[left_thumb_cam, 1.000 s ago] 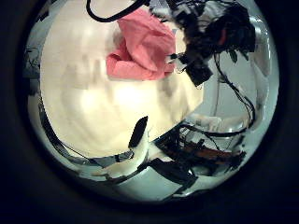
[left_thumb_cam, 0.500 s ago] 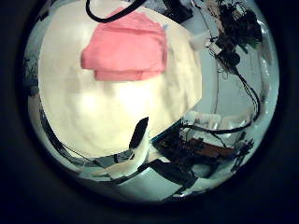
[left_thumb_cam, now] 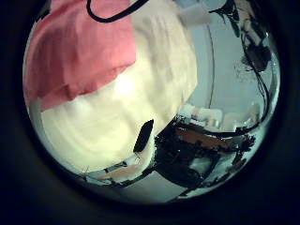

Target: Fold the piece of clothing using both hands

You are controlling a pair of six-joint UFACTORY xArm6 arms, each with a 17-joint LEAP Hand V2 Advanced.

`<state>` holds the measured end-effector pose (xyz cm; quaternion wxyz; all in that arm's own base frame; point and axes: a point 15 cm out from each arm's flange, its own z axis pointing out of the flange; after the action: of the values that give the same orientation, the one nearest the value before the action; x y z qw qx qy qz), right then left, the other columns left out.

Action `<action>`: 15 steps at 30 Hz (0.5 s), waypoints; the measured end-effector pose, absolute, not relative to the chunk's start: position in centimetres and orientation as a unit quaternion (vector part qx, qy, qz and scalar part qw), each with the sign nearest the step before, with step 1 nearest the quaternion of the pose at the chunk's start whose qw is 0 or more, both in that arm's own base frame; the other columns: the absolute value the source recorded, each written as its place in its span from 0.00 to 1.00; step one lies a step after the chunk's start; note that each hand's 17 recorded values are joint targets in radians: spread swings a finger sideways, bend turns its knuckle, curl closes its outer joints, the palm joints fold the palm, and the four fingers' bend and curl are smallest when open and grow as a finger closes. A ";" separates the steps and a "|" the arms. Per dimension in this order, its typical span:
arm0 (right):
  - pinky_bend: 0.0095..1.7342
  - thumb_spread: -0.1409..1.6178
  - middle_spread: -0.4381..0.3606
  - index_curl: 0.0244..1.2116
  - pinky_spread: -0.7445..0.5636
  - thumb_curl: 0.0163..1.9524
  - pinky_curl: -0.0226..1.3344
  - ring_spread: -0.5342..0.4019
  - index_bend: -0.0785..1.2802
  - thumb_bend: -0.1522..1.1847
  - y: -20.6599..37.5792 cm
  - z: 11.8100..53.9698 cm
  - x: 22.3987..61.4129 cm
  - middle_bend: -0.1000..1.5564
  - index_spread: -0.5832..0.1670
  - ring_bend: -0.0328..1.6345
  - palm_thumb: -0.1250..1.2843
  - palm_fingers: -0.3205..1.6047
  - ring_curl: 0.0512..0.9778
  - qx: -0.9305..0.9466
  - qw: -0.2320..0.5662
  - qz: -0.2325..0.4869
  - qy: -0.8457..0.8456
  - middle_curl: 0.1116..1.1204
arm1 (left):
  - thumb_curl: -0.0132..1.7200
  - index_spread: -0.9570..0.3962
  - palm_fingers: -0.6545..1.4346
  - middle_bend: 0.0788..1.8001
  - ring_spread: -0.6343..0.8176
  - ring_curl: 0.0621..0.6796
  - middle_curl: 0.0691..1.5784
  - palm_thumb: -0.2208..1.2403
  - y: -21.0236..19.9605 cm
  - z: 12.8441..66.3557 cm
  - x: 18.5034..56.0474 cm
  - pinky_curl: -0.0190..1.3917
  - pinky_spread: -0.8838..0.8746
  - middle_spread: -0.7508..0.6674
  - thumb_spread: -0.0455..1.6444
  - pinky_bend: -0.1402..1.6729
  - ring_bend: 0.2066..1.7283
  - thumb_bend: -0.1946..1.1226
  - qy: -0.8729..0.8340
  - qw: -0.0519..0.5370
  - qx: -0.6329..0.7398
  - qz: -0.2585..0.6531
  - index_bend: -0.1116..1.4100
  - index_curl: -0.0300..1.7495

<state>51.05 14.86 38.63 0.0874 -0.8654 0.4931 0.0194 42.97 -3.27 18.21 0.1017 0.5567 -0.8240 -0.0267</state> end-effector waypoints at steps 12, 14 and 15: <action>0.29 0.71 0.61 0.24 0.87 0.18 0.21 0.82 0.18 0.10 13.8 38.1 50.9 0.17 0.29 0.22 0.59 0.17 0.18 -0.862 0.081 0.027 0.500 0.20 | 0.18 0.78 0.27 0.06 0.82 0.25 0.12 0.33 -1.9 13.4 42.7 0.24 0.81 0.79 0.59 0.22 0.14 0.13 -0.810 0.134 0.567 -0.064 0.16 0.15; 0.28 0.71 0.61 0.24 0.86 0.18 0.21 0.81 0.18 0.10 13.5 38.0 50.7 0.17 0.29 0.22 0.58 0.17 0.18 -0.861 0.077 0.031 0.502 0.19 | 0.18 0.78 0.27 0.05 0.82 0.25 0.12 0.33 -1.8 14.6 42.8 0.24 0.81 0.80 0.59 0.21 0.14 0.13 -0.810 0.128 0.569 -0.060 0.16 0.15; 0.28 0.72 0.61 0.24 0.86 0.18 0.21 0.81 0.18 0.10 13.4 38.1 50.7 0.17 0.29 0.22 0.58 0.17 0.19 -0.861 0.077 0.030 0.502 0.19 | 0.18 0.78 0.27 0.06 0.82 0.25 0.12 0.33 -1.9 15.5 42.9 0.24 0.81 0.80 0.59 0.21 0.14 0.13 -0.810 0.123 0.570 -0.056 0.16 0.15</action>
<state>50.73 13.45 38.06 0.0774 -0.8611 0.5016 0.0300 42.93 -1.85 15.47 0.1235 0.5702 -0.8103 -0.0563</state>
